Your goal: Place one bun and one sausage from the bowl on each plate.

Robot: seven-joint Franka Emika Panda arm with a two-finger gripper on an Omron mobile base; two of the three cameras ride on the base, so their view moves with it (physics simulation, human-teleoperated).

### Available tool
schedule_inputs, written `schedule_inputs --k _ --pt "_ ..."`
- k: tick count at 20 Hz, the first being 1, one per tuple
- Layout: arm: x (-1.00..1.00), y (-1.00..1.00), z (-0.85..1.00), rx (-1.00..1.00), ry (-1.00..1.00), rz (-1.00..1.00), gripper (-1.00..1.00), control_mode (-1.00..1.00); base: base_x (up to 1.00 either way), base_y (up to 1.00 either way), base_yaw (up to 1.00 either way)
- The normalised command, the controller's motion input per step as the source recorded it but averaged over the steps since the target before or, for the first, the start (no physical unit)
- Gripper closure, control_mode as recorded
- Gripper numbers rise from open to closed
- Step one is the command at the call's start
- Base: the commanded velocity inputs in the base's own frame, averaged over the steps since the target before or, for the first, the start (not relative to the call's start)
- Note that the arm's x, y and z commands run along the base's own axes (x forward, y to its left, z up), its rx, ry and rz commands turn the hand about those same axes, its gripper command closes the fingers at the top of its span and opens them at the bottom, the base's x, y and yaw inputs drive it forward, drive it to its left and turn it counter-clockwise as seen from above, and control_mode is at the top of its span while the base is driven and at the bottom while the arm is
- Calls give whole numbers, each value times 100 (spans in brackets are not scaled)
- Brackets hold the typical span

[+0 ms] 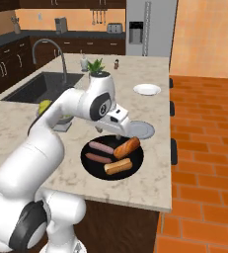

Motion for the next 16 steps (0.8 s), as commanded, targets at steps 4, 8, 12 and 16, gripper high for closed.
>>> schedule_inputs --k 4,8,12,16 --pt "64 0 -55 1 6 0 -100 -100 0 0 0" --pt "61 0 -21 0 0 0 -100 -100 0 0 0" --pt "57 0 -6 1 0 0 -100 -100 0 0 0" --pt "65 -12 -36 3 0 0 -100 -100 0 0 0"
